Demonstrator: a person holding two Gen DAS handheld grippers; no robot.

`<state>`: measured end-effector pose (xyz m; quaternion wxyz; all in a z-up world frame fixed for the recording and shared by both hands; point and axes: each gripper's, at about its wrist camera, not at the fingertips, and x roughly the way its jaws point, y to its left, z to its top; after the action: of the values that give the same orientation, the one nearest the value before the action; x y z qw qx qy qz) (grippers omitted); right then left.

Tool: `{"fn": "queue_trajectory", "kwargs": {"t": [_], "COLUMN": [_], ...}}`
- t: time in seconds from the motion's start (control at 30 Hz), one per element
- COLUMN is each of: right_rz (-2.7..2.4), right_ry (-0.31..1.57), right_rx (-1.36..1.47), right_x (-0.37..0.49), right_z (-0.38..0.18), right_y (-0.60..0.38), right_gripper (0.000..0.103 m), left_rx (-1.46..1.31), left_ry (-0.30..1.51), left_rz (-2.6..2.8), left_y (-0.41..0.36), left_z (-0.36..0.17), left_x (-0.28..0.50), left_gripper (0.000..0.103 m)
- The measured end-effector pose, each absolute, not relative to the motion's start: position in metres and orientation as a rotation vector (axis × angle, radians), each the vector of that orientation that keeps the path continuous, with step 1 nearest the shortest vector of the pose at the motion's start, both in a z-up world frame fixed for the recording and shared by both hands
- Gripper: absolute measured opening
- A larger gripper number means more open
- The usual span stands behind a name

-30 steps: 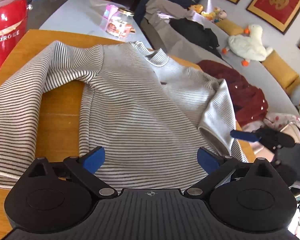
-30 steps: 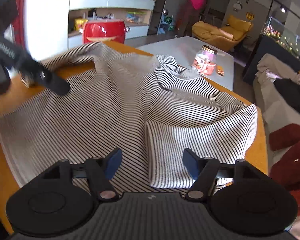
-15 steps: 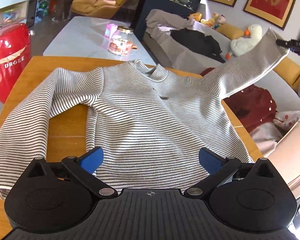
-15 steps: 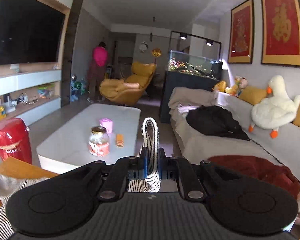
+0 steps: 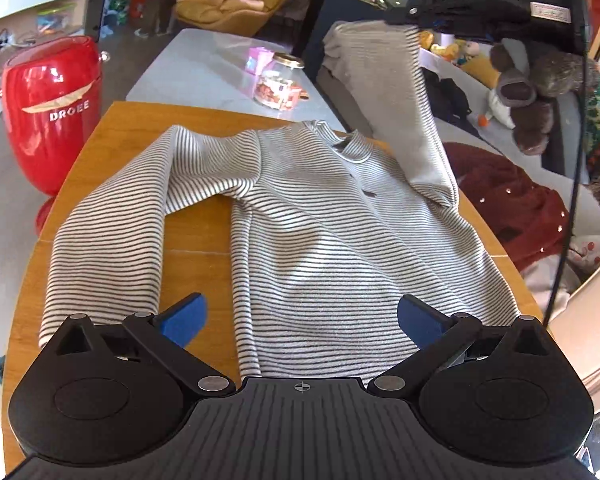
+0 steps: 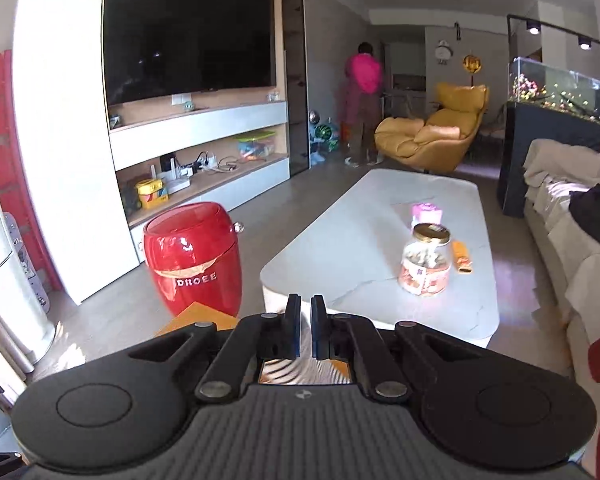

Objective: Fold clothes

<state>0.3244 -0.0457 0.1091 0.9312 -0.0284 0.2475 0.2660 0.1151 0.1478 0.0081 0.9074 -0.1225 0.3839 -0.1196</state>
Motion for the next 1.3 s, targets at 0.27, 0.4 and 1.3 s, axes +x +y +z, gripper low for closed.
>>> {"fn": "queue_trajectory", "kwargs": {"t": [0.27,0.4,1.3], "right_rz": [0.586,0.618,0.583], "right_ry": [0.541,0.619,0.403], "right_rx": [-0.119,-0.163,-0.215], "right_x": [0.306,0.283,0.250], "right_z": [0.082,0.051,0.082], "right_y": [-0.027,-0.026,-0.019], "right_gripper": [0.013,0.016,0.004], "left_rx": [-0.278,-0.294,-0.411], "left_ry": [0.798,0.804,0.625], "left_rz": [-0.225,-0.227,-0.095], "left_y": [0.168,0.172,0.219], "left_z": [0.008,0.005,0.070], "left_x": [0.110,0.110,0.129], "left_gripper": [0.103,0.103,0.103]}}
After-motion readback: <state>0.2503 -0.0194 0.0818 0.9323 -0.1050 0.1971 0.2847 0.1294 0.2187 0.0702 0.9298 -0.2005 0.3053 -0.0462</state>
